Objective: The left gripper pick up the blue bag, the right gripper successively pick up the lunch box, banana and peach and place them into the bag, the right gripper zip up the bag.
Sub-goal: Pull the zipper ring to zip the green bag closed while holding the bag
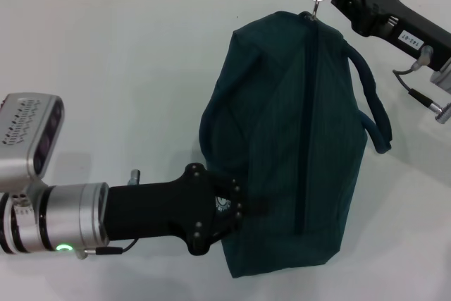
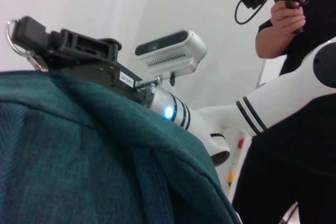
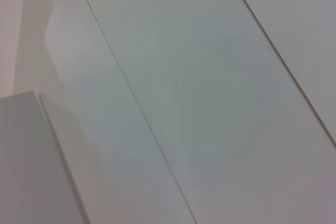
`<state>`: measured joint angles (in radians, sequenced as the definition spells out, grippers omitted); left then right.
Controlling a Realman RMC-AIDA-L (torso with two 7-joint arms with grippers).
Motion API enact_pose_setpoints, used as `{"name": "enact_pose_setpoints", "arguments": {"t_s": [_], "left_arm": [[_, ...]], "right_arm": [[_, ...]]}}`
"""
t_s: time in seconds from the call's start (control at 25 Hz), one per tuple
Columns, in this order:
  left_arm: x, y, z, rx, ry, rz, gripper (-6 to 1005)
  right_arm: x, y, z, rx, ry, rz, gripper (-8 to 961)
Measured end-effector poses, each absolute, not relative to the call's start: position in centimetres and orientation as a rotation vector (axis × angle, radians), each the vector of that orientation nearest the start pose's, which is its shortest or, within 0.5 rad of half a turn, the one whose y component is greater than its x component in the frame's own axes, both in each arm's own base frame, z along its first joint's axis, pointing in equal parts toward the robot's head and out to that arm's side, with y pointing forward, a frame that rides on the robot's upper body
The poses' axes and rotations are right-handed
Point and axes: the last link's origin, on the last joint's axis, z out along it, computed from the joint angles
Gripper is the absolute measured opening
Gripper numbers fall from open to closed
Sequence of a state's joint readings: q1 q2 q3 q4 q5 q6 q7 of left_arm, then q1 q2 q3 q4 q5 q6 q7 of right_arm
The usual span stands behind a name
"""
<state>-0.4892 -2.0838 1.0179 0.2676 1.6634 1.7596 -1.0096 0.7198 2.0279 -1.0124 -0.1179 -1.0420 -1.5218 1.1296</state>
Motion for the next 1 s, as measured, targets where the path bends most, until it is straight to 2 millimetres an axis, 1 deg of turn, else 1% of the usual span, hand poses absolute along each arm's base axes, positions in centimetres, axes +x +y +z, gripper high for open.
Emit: {"name": "enact_pose_setpoints", "arguments": {"t_s": [0.08,0.2,0.36,0.56,0.72,0.76,0.88,0.92,1.0], "left_arm": [[-24.4,24.9,-6.0,-2.874,-0.493,-1.214,67],[-24.9,25.6,-5.6,-2.771,-0.536,-1.219,68],[-25.8,26.9,-4.8,-2.624,-0.599,-1.204,68],[-27.0,27.8,-4.4,-2.523,-0.657,-1.146,89],[-27.7,28.3,-3.8,-2.413,-0.67,-1.151,105],[-28.0,28.3,-3.2,-2.342,-0.646,-1.169,145],[-28.2,28.4,-2.7,-2.29,-0.634,-1.186,263],[-28.1,28.7,-2.1,-2.27,-0.64,-1.205,303],[-27.7,29.4,-1.3,-2.295,-0.641,-1.215,410]], "right_arm": [[19.7,36.9,-1.0,-2.279,0.669,1.463,65],[20.1,36.5,-0.3,-2.26,0.633,1.49,66],[20.7,35.5,0.6,-2.228,0.602,1.539,67],[21.4,34.2,1.4,-2.191,0.579,1.603,69],[21.7,34.1,1.6,-2.178,0.582,1.606,70],[21.7,34.1,1.6,-2.178,0.582,1.606,70],[21.6,34.4,1.6,-2.178,0.584,1.597,71],[21.5,34.5,1.6,-2.179,0.585,1.594,72],[21.4,34.7,1.5,-2.18,0.588,1.588,72]]}}
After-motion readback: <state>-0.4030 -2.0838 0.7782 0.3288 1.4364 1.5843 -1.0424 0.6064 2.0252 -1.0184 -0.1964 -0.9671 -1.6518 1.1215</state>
